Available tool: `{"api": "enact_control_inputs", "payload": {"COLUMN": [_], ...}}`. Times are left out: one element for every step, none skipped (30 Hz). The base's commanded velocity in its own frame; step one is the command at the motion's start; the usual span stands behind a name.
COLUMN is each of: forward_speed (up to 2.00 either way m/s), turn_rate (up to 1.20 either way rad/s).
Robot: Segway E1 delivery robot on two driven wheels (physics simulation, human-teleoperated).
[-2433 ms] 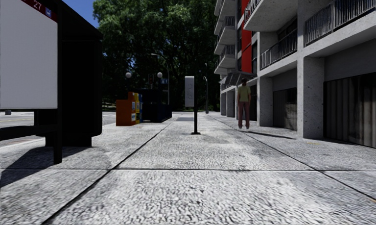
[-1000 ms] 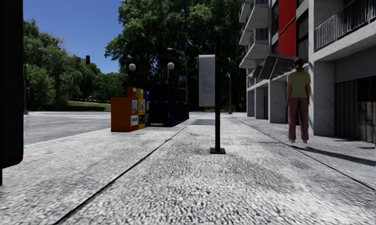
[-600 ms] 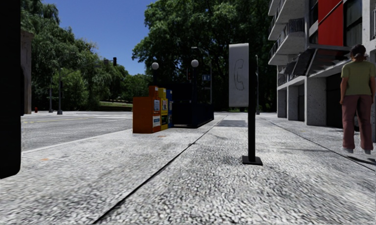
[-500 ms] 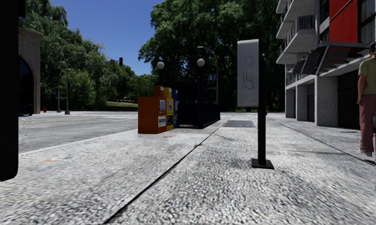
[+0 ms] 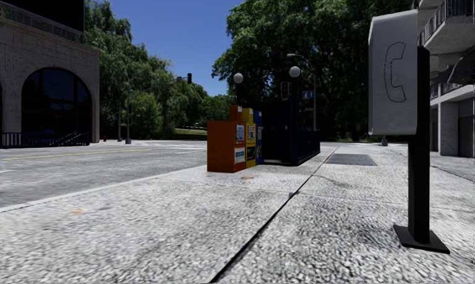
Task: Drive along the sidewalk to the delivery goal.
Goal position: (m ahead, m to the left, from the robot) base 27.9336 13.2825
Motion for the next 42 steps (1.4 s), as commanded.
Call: {"api": "enact_control_inputs", "payload": {"forward_speed": [1.25, 1.25, 1.25, 1.25, 1.26, 1.26, 1.27, 1.28, 1.28, 1.28, 1.29, 1.29, 1.29, 1.29, 1.29, 1.29, 1.29, 1.29, 1.29, 1.29, 1.31, 1.34, 1.35, 1.35, 1.36, 1.37, 1.37, 1.4, 1.41, 1.43, 1.43, 1.45, 1.46, 1.46, 1.46, 1.46, 1.46, 1.46, 1.48, 1.49, 1.52, 1.52], "turn_rate": [0.33, 0.33, 0.0, 0.0, 0.0, 0.0, 0.0, 0.0, 0.0, 0.0, 0.0, 0.0, 0.0, 0.0, 0.0, 0.0, 0.0, 0.0, -0.08, -0.08, -0.19, -0.31, -0.39, -0.39, -0.42, -0.43, -0.43, -0.43, -0.43, -0.43, -0.43, -0.43, -0.43, -0.43, -0.43, -0.43, -0.43, -0.43, -0.43, -0.43, -0.43, -0.43]}}
